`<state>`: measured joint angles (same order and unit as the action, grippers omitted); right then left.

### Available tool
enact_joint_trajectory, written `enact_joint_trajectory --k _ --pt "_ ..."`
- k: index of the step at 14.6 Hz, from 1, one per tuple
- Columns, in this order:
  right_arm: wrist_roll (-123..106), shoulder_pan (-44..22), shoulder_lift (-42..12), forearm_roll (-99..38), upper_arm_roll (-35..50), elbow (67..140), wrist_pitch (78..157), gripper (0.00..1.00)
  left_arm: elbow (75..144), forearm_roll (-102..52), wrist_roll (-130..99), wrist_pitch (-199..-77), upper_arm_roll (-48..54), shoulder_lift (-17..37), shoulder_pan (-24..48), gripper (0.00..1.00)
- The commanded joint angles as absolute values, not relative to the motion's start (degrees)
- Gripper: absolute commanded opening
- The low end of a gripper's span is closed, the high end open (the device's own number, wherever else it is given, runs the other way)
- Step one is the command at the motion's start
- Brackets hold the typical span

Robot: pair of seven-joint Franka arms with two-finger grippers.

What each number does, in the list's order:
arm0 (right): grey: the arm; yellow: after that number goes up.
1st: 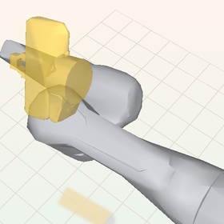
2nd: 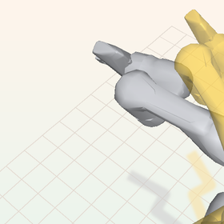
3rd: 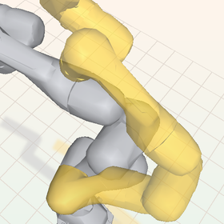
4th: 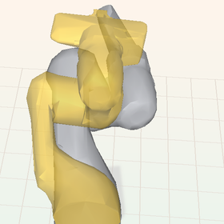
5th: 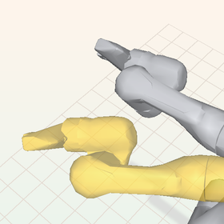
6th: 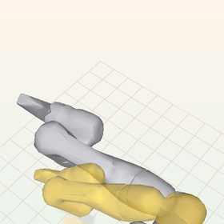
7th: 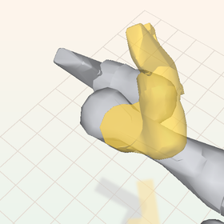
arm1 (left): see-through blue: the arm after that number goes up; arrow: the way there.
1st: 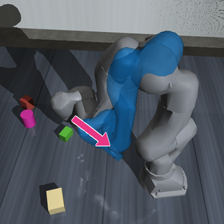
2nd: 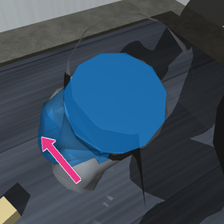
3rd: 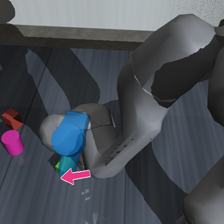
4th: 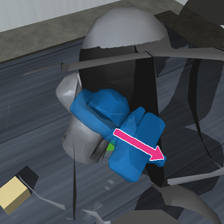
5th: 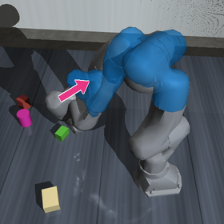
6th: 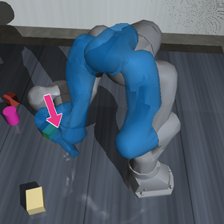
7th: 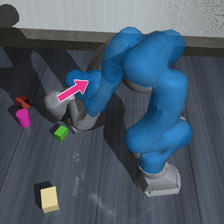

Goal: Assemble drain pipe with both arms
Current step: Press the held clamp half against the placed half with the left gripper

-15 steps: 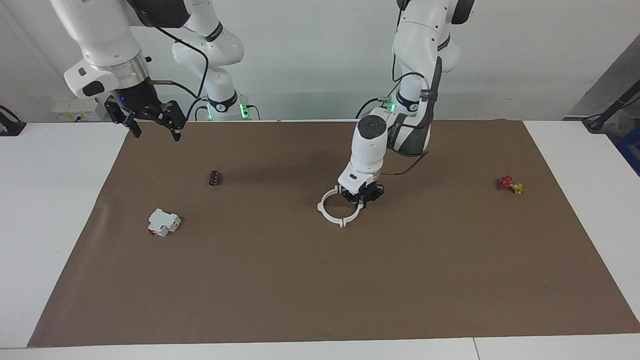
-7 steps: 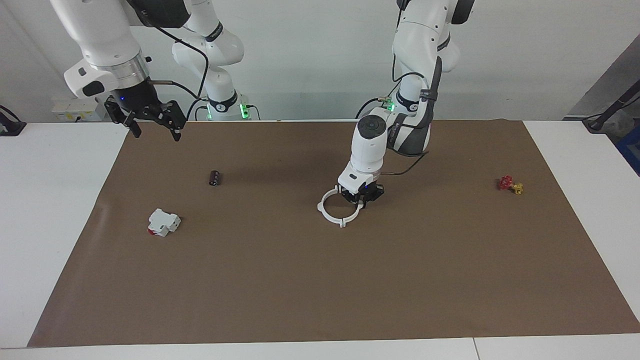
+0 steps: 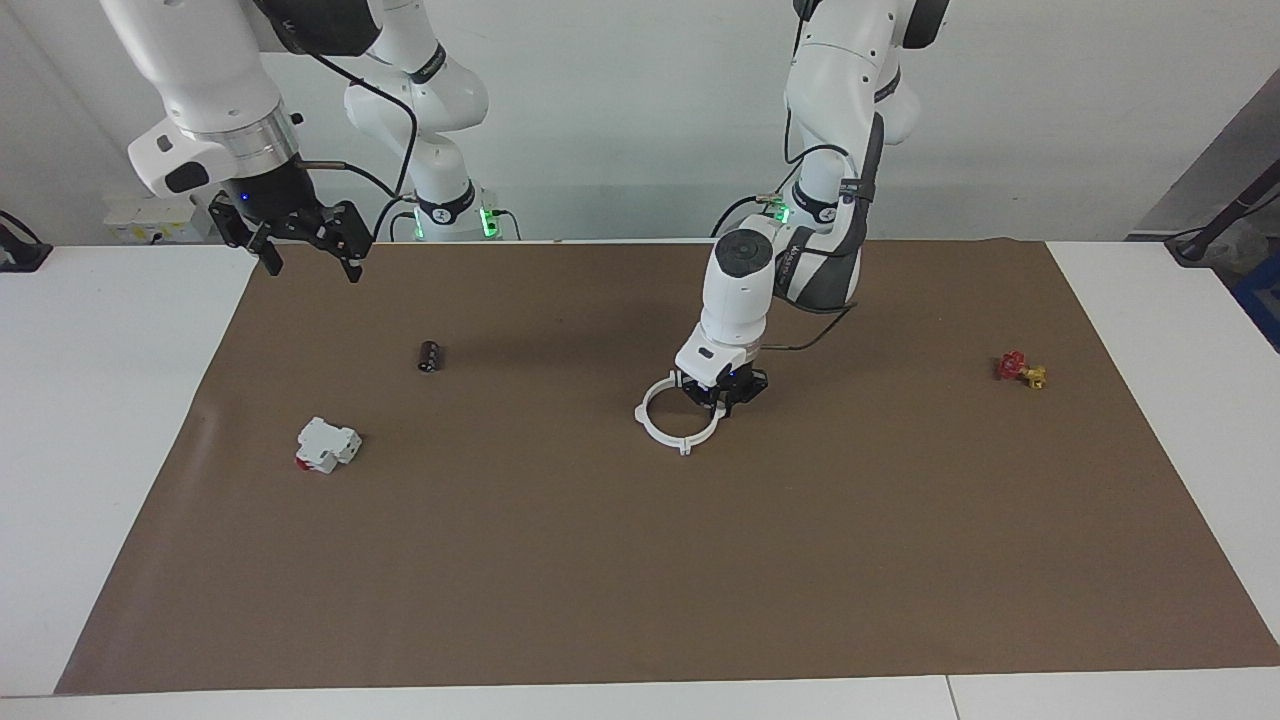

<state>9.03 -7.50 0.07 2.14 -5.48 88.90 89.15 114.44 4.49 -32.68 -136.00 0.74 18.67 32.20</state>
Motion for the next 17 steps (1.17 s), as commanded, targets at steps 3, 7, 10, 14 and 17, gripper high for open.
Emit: enact_joint_trajectory --k 3,7,10,14,17 --pt "8.26 -6.86 0.79 0.97 -5.10 89.82 89.21 1.00 116.19 4.66 -33.66 -137.29 0.09 17.58 33.13 0.00" --pt "8.26 -6.86 0.79 0.97 -5.10 89.82 89.21 1.00 116.10 4.66 -33.84 -137.20 0.09 17.58 33.13 0.00" --pt "8.26 -6.86 0.79 0.88 -5.10 89.82 89.21 1.00 116.10 4.66 -33.92 -137.37 0.09 17.58 33.22 0.18" --pt "8.26 -6.86 0.79 0.88 -5.10 89.82 89.21 1.00 116.10 4.66 -34.10 -137.20 0.09 17.58 33.49 0.33" --pt "8.26 -6.86 0.79 0.97 -5.10 89.82 89.21 1.00 116.02 4.66 -34.10 -137.20 0.09 17.58 33.49 0.42"
